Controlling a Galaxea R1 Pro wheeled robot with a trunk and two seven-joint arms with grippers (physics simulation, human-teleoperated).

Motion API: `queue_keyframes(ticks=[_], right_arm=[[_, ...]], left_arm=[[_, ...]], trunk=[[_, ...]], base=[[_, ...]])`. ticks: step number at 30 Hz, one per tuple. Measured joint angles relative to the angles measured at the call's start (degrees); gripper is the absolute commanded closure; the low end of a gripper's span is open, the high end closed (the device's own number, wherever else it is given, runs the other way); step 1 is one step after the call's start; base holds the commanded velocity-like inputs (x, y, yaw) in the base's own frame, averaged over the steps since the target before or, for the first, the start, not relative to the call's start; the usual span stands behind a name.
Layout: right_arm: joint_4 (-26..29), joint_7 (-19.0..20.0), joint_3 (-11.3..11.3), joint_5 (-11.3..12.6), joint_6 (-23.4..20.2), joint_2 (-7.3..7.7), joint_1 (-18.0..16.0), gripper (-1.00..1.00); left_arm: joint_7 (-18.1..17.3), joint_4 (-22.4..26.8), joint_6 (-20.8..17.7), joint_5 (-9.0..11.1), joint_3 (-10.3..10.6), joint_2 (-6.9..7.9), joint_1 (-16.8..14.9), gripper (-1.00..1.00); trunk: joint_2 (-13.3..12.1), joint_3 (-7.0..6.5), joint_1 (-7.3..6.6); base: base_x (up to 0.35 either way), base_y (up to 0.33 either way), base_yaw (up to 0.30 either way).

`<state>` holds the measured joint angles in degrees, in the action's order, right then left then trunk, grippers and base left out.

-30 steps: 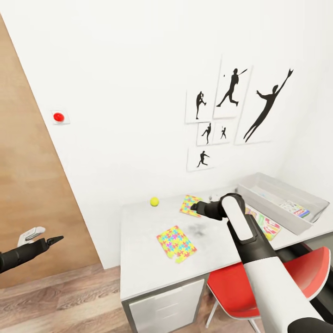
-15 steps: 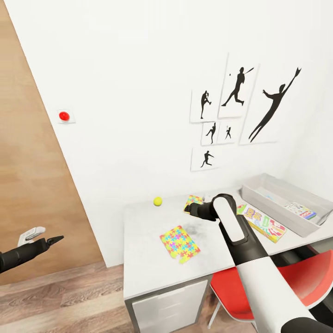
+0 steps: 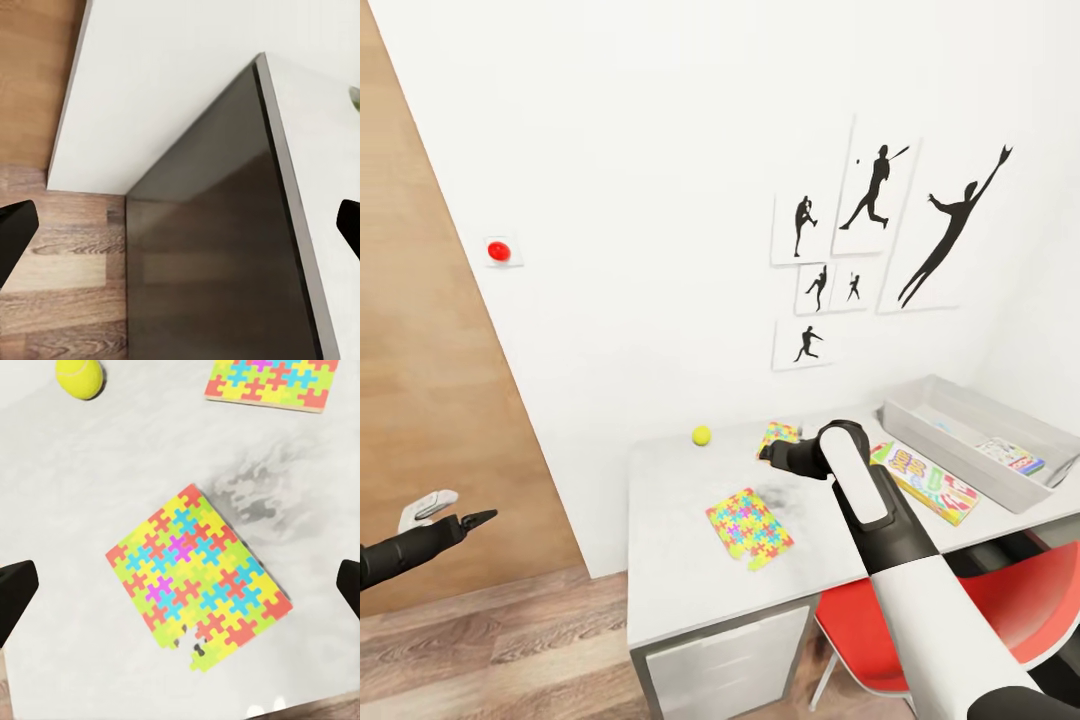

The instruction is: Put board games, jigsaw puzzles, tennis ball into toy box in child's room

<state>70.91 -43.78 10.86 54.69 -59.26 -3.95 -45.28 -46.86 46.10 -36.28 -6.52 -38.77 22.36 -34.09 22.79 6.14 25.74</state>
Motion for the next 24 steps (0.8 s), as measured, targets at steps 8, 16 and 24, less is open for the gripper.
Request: queue_keyframes(ticks=[8, 16, 24], right_arm=[[-0.31, 0.0, 0.0, -0.02, -0.02, 0.0, 0.0, -1.0], [-0.37, 0.11, 0.0, -0.02, -0.05, 0.0, 0.0, -1.0], [-6.32, 0.75, -0.25, 0.0, -0.27, 0.61, -0.02, -1.0]], left_arm=[[0.02, 0.01, 0.0, 0.0, 0.0, 0.0, 0.0, -1.0], [0.09, 0.0, -0.01, 0.0, 0.0, -0.01, 0.0, -1.0], [-0.02, -0.01, 0.36, 0.0, 0.0, -0.08, 0.0, -1.0]], trunk=[[0.0, 0.0, -0.01], [0.0, 0.0, -0.02], [-0.01, 0.0, 0.01]], base=[[0.194, 0.086, 0.0], [0.179, 0.042, 0.0], [0.108, 0.016, 0.0]])
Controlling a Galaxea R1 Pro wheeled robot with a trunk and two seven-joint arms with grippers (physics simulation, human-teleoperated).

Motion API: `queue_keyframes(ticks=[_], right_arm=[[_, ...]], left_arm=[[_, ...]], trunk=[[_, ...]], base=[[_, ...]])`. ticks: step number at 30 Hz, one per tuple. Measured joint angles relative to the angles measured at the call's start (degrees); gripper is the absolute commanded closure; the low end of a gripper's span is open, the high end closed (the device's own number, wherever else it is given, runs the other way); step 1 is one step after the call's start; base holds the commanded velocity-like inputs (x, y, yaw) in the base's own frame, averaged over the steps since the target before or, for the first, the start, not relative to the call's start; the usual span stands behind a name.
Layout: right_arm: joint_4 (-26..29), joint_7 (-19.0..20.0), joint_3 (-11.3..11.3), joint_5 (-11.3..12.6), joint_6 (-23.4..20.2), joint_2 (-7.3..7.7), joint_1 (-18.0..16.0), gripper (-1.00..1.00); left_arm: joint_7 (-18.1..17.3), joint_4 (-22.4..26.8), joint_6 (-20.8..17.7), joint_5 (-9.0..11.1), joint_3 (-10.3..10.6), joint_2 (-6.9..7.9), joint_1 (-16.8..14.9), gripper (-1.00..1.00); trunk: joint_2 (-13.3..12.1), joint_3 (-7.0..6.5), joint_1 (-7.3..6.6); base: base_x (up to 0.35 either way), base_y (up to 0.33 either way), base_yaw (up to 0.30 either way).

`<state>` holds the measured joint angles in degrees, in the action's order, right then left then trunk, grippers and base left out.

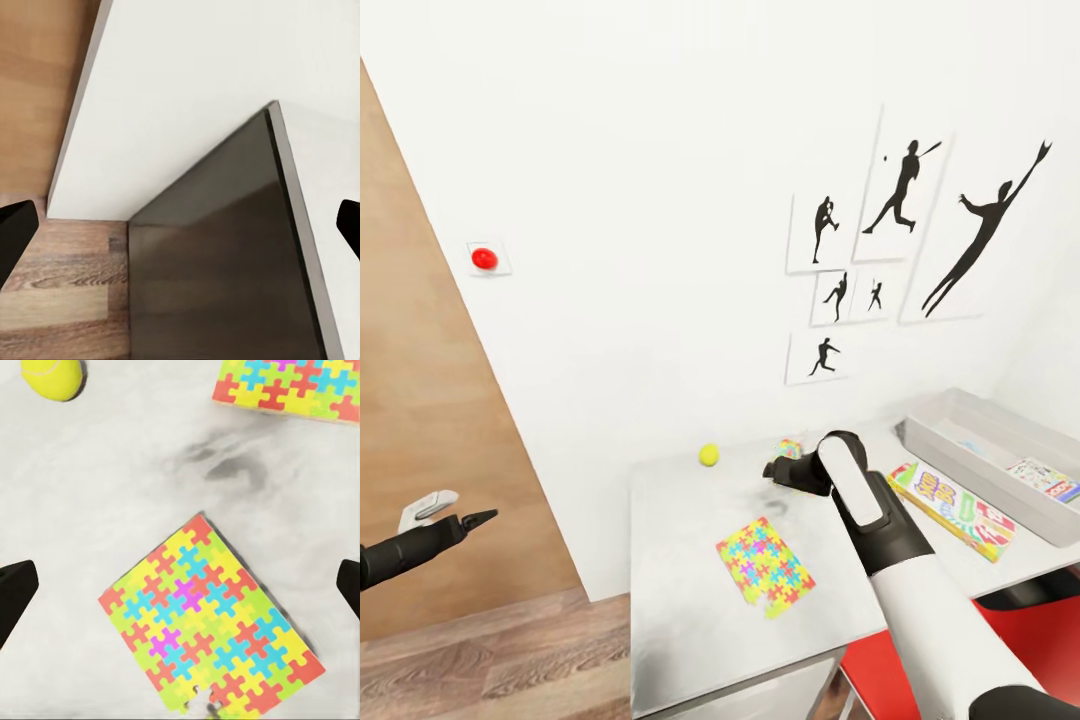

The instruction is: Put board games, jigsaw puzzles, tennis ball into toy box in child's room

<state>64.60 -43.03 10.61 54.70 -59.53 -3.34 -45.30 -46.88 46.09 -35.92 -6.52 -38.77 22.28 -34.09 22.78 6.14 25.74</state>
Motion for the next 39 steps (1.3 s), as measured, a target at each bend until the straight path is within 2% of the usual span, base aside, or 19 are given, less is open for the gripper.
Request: queue_keyframes(ticks=[4, 10, 22, 28, 33, 39], right_arm=[[-5.06, 1.83, -0.14, 0.11, -0.02, 0.12, -0.06, -1.0], [-6.3, 3.77, -0.05, -0.07, 0.14, 0.13, -0.08, -1.0], [-7.28, 4.17, 0.12, -0.26, 2.18, 0.37, 0.0, -1.0], [-10.62, 4.19, 0.13, -0.82, 5.33, 1.46, 0.03, -1.0], [-15.19, 4.34, 0.16, -0.89, 5.89, 1.69, 0.01, -1.0], [-17.02, 7.82, 0.23, -0.94, 6.3, 1.86, 0.07, -1.0]], left_arm=[[0.03, 0.0, 0.12, -0.01, -0.01, 0.02, 0.0, -1.0], [0.05, 0.0, 0.17, 0.0, 0.0, 0.02, 0.0, -1.0], [0.14, 0.0, 0.17, -0.02, 0.0, 0.01, 0.0, -1.0], [0.18, 0.0, 0.17, -0.07, 0.0, 0.02, 0.0, -1.0], [0.22, -0.02, 0.18, -0.08, 0.0, 0.01, 0.0, -1.0], [0.23, -0.06, 0.15, -0.09, 0.0, -0.01, 0.0, -1.0]], trunk=[[0.0, 0.0, 0.0], [0.01, 0.0, 0.0], [0.0, 0.0, 0.0], [0.0, 0.0, 0.0], [0.0, 0.0, 0.0], [0.01, 0.0, 0.0]], base=[[0.01, 0.001, 0.0], [0.002, 0.0, 0.0], [0.0, 0.0, 0.0], [0.0, 0.0, 0.0], [0.0, 0.0, 0.0], [0.0, 0.0, 0.0]])
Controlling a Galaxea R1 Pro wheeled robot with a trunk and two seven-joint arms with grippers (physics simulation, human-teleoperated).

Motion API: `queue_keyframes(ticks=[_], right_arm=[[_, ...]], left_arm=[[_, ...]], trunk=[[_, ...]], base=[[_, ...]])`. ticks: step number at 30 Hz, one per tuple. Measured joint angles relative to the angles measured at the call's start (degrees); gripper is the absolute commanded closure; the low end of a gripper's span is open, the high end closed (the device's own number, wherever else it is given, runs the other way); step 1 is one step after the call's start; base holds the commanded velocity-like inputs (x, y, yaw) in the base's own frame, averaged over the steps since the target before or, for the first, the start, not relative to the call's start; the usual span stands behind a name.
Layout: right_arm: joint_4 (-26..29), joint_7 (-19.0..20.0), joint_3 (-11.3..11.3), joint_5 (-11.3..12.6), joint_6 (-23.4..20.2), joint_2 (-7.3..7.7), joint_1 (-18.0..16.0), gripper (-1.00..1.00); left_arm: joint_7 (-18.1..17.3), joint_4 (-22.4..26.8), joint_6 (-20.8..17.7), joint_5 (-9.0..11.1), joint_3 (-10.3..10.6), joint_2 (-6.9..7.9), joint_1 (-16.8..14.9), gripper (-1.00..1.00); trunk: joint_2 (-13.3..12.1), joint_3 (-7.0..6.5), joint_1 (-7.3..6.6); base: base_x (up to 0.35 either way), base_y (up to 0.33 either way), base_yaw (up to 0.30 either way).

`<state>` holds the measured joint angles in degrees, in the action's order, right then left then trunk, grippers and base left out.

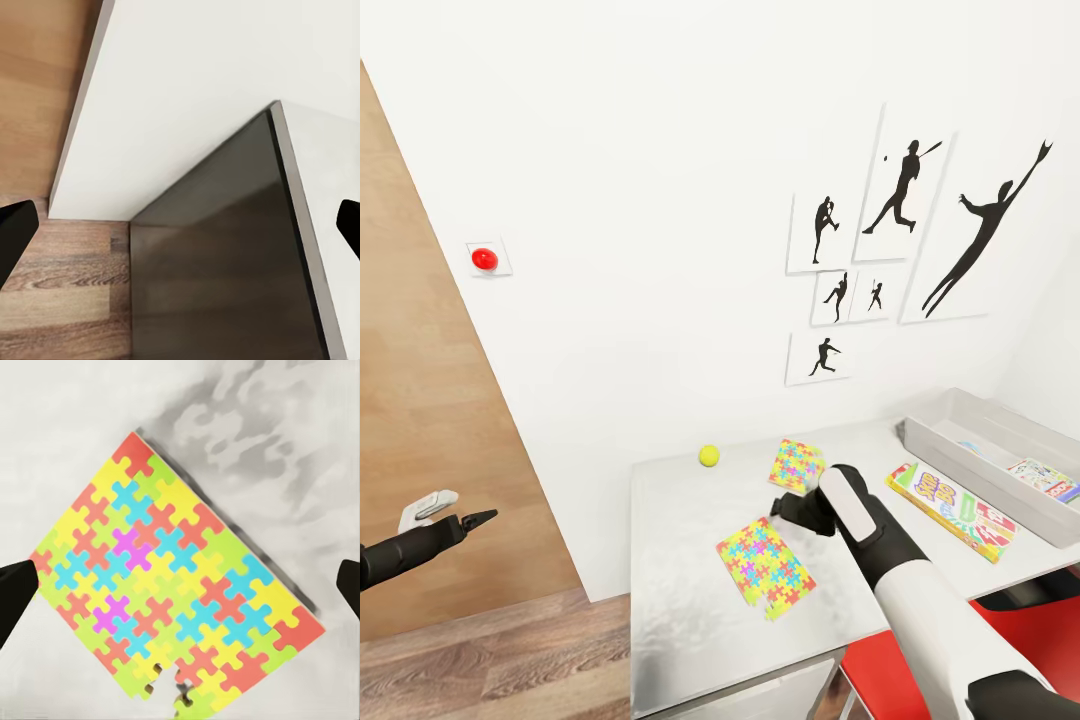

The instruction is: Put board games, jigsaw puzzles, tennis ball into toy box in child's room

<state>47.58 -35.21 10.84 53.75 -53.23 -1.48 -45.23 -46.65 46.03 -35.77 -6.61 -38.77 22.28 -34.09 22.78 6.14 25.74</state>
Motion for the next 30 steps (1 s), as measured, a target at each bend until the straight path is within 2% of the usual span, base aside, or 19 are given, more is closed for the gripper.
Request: queue_keyframes(ticks=[3, 6, 8, 10, 13, 16, 22, 30], right_arm=[[-0.76, 2.69, 0.01, -0.34, 0.93, 0.13, 0.01, -1.0], [-1.93, 4.86, 0.02, -1.79, 3.33, 0.13, 0.02, -1.0], [-3.1, 6.23, 0.01, -4.24, 5.36, 0.08, 0.01, -1.0], [-5.34, 8.45, -0.09, -8.71, 7.95, -0.01, -0.01, -1.0], [-9.46, 14.13, -0.26, -14.8, 12.67, -0.21, -0.05, -1.0], [-13.25, 19.7, -0.41, -18.09, 16.97, -0.19, -0.16, -1.0], [-15.47, 22.42, -0.47, -19.32, 19.09, -0.13, -0.53, -1.0], [-15.23, 22.9, -0.37, -19.33, 19.23, -0.55, -0.8, -1.0]], left_arm=[[0.0, 0.01, 0.0, 0.0, 0.0, 0.0, 0.0, -1.0], [0.0, 0.01, 0.02, 0.0, 0.0, 0.01, 0.0, -1.0], [0.0, 0.04, 0.02, 0.0, 0.0, 0.02, 0.0, -1.0], [0.0, 0.03, 0.03, 0.0, 0.0, 0.01, 0.0, -1.0], [0.0, 0.02, 0.03, 0.0, 0.0, 0.02, 0.0, -1.0], [0.07, 0.0, 0.03, 0.0, 0.0, 0.0, 0.0, -1.0], [0.12, -0.02, 0.03, 0.0, 0.0, 0.0, 0.0, -1.0], [0.17, -0.1, 0.03, 0.0, 0.0, 0.0, 0.0, -1.0]], trunk=[[0.0, 0.0, 0.0], [0.0, 0.0, 0.0], [0.0, 0.0, 0.0], [0.0, 0.0, 0.0], [0.0, 0.0, 0.0], [0.0, 0.0, 0.0], [0.0, 0.0, 0.0], [0.0, 0.0, 0.0]], base=[[0.0, 0.0, 0.0], [0.0, 0.0, 0.0], [0.0, 0.0, 0.0], [0.0, 0.0, 0.0], [0.0, 0.0, 0.0], [0.0, 0.0, 0.0], [0.0, 0.0, 0.0], [0.0, 0.0, 0.0]])
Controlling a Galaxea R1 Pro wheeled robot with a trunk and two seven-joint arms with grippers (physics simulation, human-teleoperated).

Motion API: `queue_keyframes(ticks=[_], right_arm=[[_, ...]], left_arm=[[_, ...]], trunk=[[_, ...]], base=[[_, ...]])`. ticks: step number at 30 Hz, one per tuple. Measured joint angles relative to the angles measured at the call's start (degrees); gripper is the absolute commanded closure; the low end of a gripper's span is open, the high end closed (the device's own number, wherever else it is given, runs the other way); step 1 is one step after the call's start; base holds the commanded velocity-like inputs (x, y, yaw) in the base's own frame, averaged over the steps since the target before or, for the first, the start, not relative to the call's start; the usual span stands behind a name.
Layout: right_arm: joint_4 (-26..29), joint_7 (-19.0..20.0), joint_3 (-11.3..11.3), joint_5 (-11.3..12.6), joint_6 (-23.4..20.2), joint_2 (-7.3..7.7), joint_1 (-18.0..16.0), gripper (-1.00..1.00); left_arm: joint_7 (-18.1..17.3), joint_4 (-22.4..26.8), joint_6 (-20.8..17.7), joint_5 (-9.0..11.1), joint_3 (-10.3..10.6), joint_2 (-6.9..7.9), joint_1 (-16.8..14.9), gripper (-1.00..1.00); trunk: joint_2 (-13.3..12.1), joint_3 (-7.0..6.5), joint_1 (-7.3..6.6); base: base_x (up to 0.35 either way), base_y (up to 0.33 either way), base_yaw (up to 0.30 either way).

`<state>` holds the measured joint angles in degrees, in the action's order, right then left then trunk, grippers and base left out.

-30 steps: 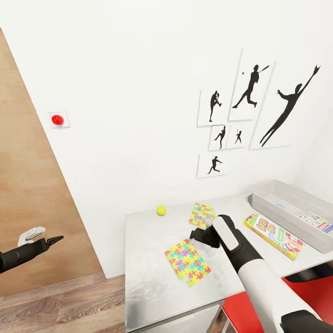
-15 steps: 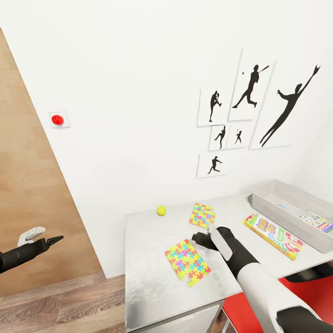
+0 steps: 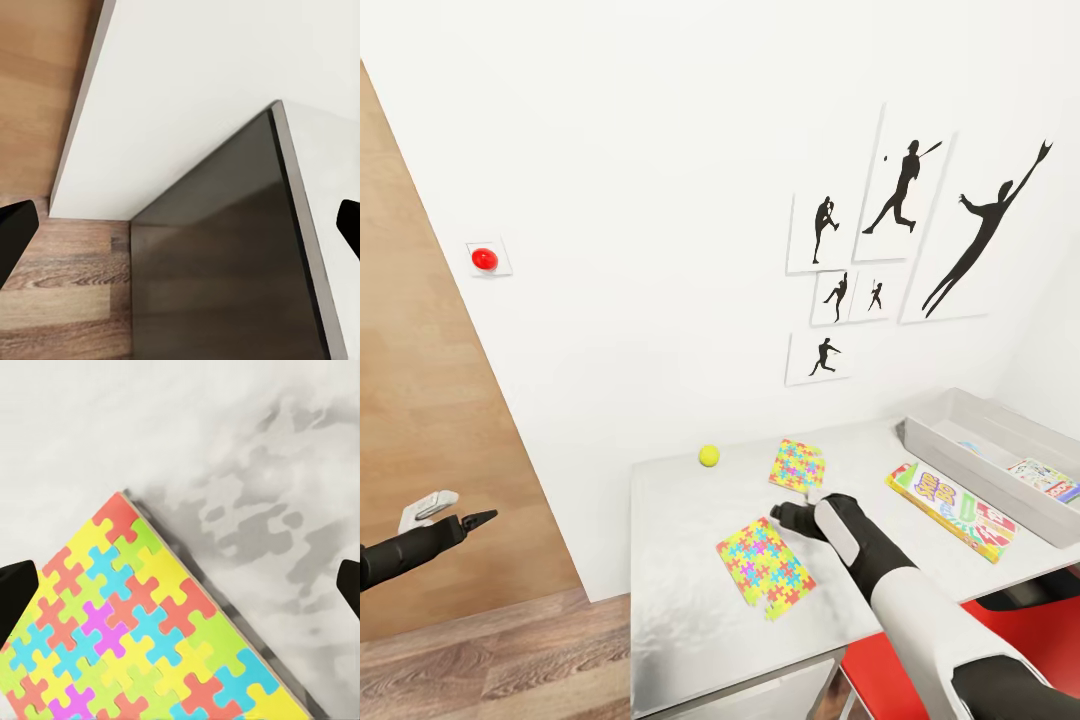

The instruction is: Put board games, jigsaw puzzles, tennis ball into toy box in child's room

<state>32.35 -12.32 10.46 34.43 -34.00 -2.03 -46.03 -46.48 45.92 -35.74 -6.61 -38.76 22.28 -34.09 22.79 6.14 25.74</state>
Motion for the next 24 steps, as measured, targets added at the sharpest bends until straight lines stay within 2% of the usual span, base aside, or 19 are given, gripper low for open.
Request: queue_keyframes(ticks=[7, 13, 24], right_arm=[[0.4, -0.11, -0.42, 0.38, 0.21, -0.26, 0.36, -1.0], [0.43, 0.09, -0.79, 0.85, 0.41, 0.36, 0.78, -1.0], [0.43, 1.62, -0.57, 0.14, 2.44, 0.69, 1.8, -1.0]], left_arm=[[0.0, -0.01, 0.0, -0.02, 0.03, 0.0, 0.0, -1.0], [-0.04, -0.01, 0.0, -0.03, 0.01, 0.0, 0.0, -1.0], [-0.02, -0.01, 0.0, 0.0, 0.01, 0.0, 0.0, -1.0]], trunk=[[0.0, 0.0, 0.0], [0.0, 0.0, 0.0], [0.0, 0.0, 0.0]], base=[[0.0, 0.0, 0.0], [0.0, 0.0, 0.0], [0.0, 0.0, 0.0]])
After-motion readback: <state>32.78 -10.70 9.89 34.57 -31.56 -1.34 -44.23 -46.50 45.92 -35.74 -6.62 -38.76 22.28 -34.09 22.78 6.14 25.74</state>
